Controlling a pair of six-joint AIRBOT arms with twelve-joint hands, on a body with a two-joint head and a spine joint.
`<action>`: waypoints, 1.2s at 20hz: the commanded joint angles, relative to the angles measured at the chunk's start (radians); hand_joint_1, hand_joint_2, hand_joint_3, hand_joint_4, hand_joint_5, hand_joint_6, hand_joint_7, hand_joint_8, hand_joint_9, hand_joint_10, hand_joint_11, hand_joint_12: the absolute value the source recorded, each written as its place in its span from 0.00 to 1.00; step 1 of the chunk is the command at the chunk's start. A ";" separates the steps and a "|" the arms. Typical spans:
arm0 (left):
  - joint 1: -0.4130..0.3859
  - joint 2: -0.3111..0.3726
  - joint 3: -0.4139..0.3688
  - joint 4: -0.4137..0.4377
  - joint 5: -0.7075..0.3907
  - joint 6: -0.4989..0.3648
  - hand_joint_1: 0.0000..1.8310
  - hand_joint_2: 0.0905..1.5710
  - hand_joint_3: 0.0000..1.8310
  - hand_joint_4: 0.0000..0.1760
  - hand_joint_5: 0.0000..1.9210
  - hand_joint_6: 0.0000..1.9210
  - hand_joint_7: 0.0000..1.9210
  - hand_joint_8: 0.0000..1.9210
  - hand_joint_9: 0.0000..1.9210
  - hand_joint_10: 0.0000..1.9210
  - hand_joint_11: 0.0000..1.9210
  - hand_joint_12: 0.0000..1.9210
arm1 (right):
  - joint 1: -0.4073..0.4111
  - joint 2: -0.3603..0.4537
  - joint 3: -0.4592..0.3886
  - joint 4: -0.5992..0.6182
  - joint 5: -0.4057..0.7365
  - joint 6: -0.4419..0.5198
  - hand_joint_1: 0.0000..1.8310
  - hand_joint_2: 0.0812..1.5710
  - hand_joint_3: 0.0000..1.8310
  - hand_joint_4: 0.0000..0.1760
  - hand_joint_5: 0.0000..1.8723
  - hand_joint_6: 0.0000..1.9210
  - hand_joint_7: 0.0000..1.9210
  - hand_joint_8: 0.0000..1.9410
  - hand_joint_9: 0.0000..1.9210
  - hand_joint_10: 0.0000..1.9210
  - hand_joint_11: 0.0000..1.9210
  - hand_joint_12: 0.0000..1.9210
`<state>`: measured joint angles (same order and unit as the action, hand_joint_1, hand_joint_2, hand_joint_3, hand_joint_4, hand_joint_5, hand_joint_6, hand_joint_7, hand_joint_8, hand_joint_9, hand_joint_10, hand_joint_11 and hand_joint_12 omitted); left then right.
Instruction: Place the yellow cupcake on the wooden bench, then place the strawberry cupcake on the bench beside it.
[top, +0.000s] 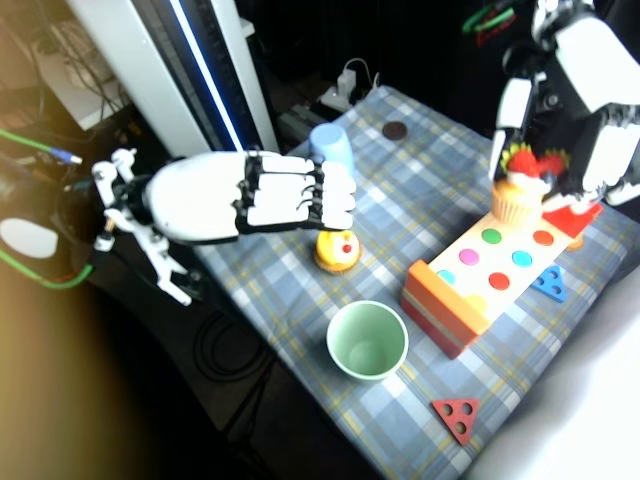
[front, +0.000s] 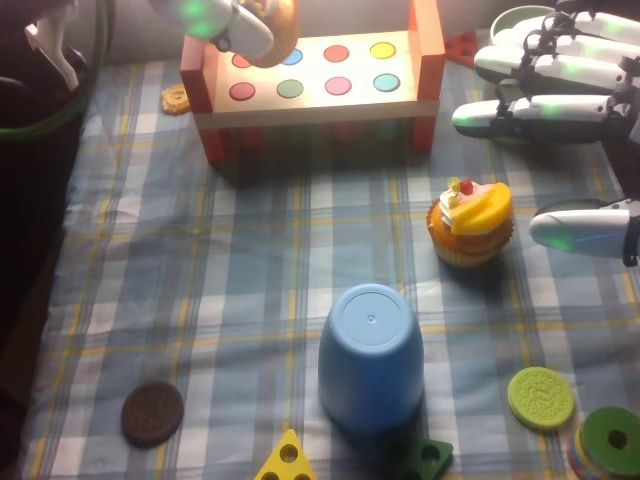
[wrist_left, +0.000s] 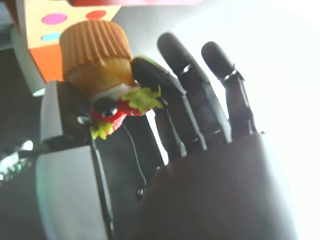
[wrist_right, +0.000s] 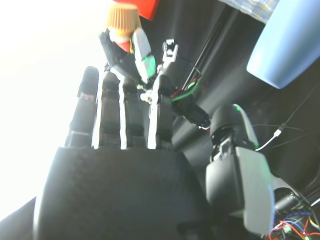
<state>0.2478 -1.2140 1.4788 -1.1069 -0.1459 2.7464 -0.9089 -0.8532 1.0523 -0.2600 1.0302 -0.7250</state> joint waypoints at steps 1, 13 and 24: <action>-0.014 -0.007 0.009 -0.032 -0.055 0.037 0.66 0.70 0.00 0.00 0.51 0.45 0.49 0.61 0.49 0.17 0.10 0.71 | 0.010 -0.007 0.003 0.028 0.118 0.008 0.06 0.80 0.00 0.63 0.18 0.00 0.08 0.00 0.06 0.00 0.00 0.20; 0.016 -0.054 0.049 -0.156 -0.037 0.171 0.68 0.71 0.00 0.00 0.55 0.36 0.42 0.74 0.30 0.66 0.11 0.90 | 0.010 -0.017 0.013 0.028 0.118 0.013 0.07 0.82 0.00 0.68 0.17 0.00 0.08 0.00 0.07 0.00 0.00 0.28; 0.032 -0.054 0.038 -0.156 -0.030 0.175 0.50 0.52 0.00 0.97 0.06 0.00 0.15 0.00 0.19 0.00 0.00 0.41 | 0.010 -0.015 0.013 0.028 0.118 0.024 0.07 0.83 0.00 0.82 0.16 0.00 0.08 0.00 0.08 0.00 0.00 0.27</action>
<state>0.2859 -1.2690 1.5185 -1.2686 -0.1322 2.9250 -0.9089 -0.8677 1.0637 -0.2630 1.0340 -0.7086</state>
